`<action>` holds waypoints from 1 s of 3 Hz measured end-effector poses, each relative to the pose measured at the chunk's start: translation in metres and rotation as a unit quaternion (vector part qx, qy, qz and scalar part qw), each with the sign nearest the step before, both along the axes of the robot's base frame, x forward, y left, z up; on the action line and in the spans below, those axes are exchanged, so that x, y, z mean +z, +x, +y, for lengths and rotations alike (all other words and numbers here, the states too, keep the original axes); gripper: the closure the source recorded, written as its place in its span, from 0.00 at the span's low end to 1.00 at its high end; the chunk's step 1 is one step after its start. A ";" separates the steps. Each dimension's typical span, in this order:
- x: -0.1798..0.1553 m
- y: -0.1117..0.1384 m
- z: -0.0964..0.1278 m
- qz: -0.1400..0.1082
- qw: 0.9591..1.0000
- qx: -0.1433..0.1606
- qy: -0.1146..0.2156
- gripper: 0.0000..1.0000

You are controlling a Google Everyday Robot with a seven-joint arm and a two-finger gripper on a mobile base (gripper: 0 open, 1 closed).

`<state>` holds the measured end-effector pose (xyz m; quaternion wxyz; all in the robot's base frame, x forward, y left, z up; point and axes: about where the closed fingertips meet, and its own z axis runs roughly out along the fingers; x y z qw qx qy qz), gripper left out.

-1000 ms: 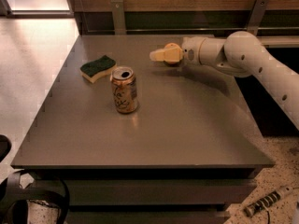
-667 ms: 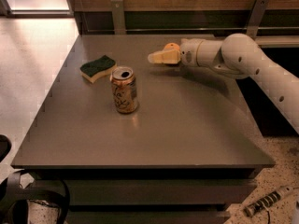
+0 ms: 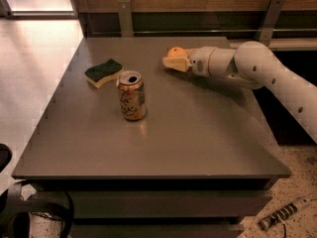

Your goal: Pick orange

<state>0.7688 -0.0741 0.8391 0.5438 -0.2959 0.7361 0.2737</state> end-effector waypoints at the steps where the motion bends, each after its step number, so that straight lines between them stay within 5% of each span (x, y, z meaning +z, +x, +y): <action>1: -0.001 0.000 0.003 0.000 1.000 0.002 0.000 0.73; 2: -0.001 0.000 0.006 0.001 1.000 0.004 0.001 0.96; 3: -0.002 0.000 0.007 0.001 1.000 0.005 0.001 1.00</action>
Offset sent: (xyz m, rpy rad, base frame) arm 0.0000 0.0023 -0.0005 0.0005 0.0008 0.0032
